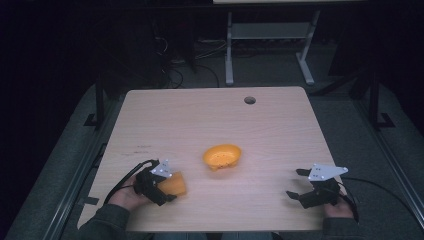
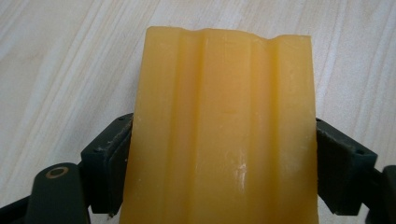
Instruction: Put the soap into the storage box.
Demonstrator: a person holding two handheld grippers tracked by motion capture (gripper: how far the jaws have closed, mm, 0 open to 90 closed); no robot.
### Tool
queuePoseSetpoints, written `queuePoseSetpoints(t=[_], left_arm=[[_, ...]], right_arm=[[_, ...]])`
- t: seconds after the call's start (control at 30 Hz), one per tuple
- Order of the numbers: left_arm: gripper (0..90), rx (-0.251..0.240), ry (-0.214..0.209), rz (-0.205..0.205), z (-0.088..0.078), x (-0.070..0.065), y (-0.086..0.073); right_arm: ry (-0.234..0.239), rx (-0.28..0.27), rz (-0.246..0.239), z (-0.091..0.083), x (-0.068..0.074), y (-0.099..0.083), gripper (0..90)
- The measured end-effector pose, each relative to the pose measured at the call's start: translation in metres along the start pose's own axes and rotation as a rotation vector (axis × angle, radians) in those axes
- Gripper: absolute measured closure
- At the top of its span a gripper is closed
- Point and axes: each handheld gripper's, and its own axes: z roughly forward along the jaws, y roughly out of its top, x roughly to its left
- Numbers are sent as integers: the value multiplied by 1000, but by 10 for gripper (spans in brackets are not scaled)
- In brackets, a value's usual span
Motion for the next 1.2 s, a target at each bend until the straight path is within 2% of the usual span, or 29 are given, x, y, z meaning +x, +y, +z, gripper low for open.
queuePoseSetpoints(t=[0.4, 0.67, 0.77, 1.1, 1.13, 1.2], left_arm=[[205, 0, 4, 5, -3, -2, -1], [206, -57, 2, -13, -11, -3, -1], [206, -72, 4, -8, -14, -4, 0], [206, -56, -7, 5, -16, -2, 2], [206, -58, -9, -3, -17, -2, 4], [206, -48, -1, 10, -19, -1, 7]], right_arm=[[-3, -6, 5, -1, 0, 0, 137], [-1, -8, 4, -2, 0, -1, 137], [-2, -16, 8, -2, 0, -1, 137], [-12, -23, 19, -4, -1, -3, 137], [-13, -20, 23, -4, -1, -3, 137], [-12, -20, 26, -4, -1, -3, 137]])
